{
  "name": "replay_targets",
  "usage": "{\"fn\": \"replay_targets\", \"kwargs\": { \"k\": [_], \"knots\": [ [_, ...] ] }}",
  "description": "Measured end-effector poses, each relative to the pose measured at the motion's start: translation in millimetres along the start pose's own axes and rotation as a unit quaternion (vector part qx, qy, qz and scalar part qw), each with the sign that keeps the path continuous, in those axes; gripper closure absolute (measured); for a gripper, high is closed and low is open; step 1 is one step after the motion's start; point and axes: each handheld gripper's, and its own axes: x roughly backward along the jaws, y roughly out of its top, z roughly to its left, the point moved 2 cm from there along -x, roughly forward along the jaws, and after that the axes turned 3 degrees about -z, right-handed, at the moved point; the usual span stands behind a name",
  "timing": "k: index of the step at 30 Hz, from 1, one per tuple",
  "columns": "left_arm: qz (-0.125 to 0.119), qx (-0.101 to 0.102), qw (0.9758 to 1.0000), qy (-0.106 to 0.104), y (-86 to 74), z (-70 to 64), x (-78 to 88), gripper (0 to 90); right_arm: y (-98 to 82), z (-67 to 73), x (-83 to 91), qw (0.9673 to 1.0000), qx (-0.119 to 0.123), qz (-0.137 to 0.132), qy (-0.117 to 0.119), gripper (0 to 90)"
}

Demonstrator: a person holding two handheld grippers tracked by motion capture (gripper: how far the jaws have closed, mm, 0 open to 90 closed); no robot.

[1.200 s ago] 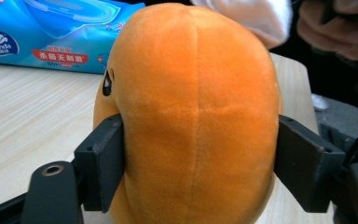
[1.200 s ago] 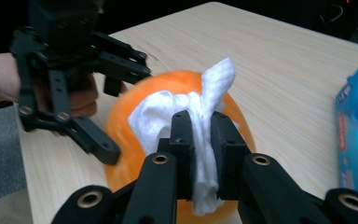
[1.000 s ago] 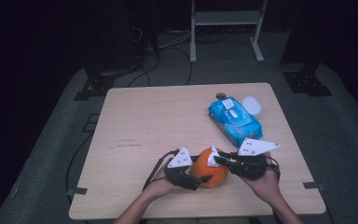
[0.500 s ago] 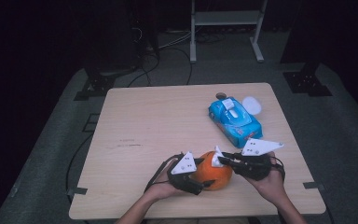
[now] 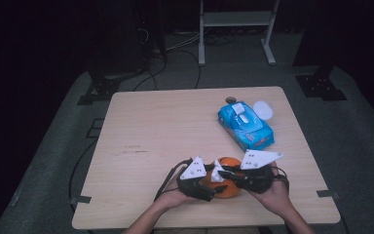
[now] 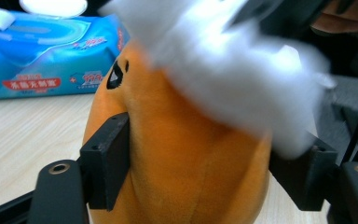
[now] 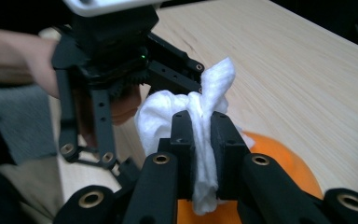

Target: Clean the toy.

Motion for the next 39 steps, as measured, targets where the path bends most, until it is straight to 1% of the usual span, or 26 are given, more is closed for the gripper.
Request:
{"fn": "replay_targets", "kwargs": {
  "k": [1,3,4,6,7,8,9,10,12,13,15,16,19,22,23,24,25,26,28,29,30,31,33,34,36,39],
  "knots": [
    [-0.001,-0.001,1.0000,0.001,0.1,-0.4,0.5,28.3,0.5,0.6,-1.4,1.0000,0.006,0.004,-0.006,79.9],
    [-0.006,0.000,1.0000,-0.001,-0.9,0.4,1.0,29.0,0.7,-3.8,2.1,0.9999,0.000,0.002,-0.014,79.8],
    [-0.008,-0.001,1.0000,-0.002,-1.5,-0.4,0.7,29.0,0.5,-7.2,5.4,0.9998,-0.003,-0.001,-0.021,79.7],
    [-0.005,-0.009,0.9999,-0.001,-1.1,-1.1,0.3,28.9,-0.8,-15.6,12.4,0.9994,-0.008,0.001,-0.034,79.6],
    [-0.004,-0.010,0.9999,-0.001,-0.8,-1.2,0.4,28.7,-2.5,-21.3,17.4,0.9987,-0.010,0.004,-0.050,79.6],
    [-0.004,-0.011,0.9999,-0.001,-0.7,-1.1,0.2,28.5,-3.6,-24.9,20.5,0.9982,-0.013,0.006,-0.058,79.6],
    [-0.004,-0.013,0.9999,-0.002,-0.7,-1.2,0.0,28.4,-5.3,-29.2,24.0,0.9980,-0.023,0.008,-0.058,79.7],
    [-0.004,-0.015,0.9999,-0.003,-0.7,-2.1,-0.4,28.4,-7.2,-32.1,26.4,0.9980,-0.028,0.011,-0.056,79.7],
    [0.001,-0.030,0.9995,-0.008,-0.5,-4.9,-2.2,28.0,-9.5,-32.1,27.4,0.9983,-0.038,0.012,-0.043,79.9],
    [0.004,-0.038,0.9992,-0.009,-0.7,-6.5,-2.9,27.7,-9.4,-29.3,26.0,0.9987,-0.037,0.012,-0.034,79.9],
    [0.007,-0.048,0.9988,-0.010,-1.2,-9.2,-2.9,27.5,-7.6,-23.7,21.5,0.9992,-0.029,0.015,-0.022,79.9],
    [0.008,-0.049,0.9987,-0.009,-1.2,-9.6,-2.6,27.5,-6.6,-22.5,20.1,0.9993,-0.027,0.016,-0.019,79.8],
    [0.006,-0.047,0.9989,-0.008,-1.0,-8.3,-1.6,27.7,-6.2,-26.8,21.4,0.9992,-0.028,0.015,-0.025,79.6],
    [0.004,-0.050,0.9987,-0.011,-1.5,-8.5,-2.0,27.6,-11.8,-36.9,27.2,0.9982,-0.044,0.018,-0.035,79.6],
    [0.005,-0.055,0.9984,-0.010,-1.1,-9.2,-2.3,27.6,-13.8,-40.2,28.8,0.9979,-0.051,0.018,-0.037,79.6],
    [0.006,-0.060,0.9981,-0.012,-0.9,-10.3,-2.9,27.6,-15.1,-42.3,29.7,0.9975,-0.060,0.017,-0.033,79.8],
    [0.007,-0.065,0.9978,-0.013,-1.0,-11.4,-3.2,27.6,-15.3,-42.4,29.5,0.9975,-0.063,0.016,-0.027,79.9],
    [0.009,-0.070,0.9974,-0.014,-1.1,-12.3,-3.4,27.6,-14.5,-40.7,28.4,0.9980,-0.057,0.017,-0.024,79.9],
    [0.010,-0.079,0.9967,-0.015,-1.4,-13.9,-3.7,27.6,-10.8,-35.7,24.9,0.9982,-0.052,0.022,-0.019,79.8],
    [0.012,-0.086,0.9961,-0.016,-1.4,-15.0,-3.9,27.6,-9.1,-34.7,22.8,0.9985,-0.048,0.019,-0.016,79.8],
    [0.016,-0.094,0.9953,-0.015,-1.2,-15.8,-4.0,27.6,-8.0,-33.7,20.7,0.9985,-0.051,0.019,-0.011,79.8],
    [0.018,-0.097,0.9950,-0.015,-1.2,-16.3,-4.2,27.6,-7.4,-33.5,18.1,0.9985,-0.051,0.019,-0.009,79.8],
    [0.017,-0.095,0.9952,-0.015,-1.6,-15.1,-3.6,27.6,-8.3,-34.8,14.7,0.9984,-0.053,0.022,-0.006,79.9],
    [0.013,-0.090,0.9957,-0.015,-1.9,-14.5,-3.5,27.7,-9.5,-36.8,14.9,0.9983,-0.055,0.020,-0.003,79.9],
    [0.010,-0.082,0.9965,-0.012,-1.4,-12.5,-3.5,28.2,-13.2,-42.9,17.9,0.9977,-0.066,0.017,-0.004,79.9],
    [0.005,-0.073,0.9972,-0.016,-2.6,-10.2,-2.9,28.2,-20.9,-51.7,23.8,0.9964,-0.083,0.016,-0.012,79.9]
  ]
}}
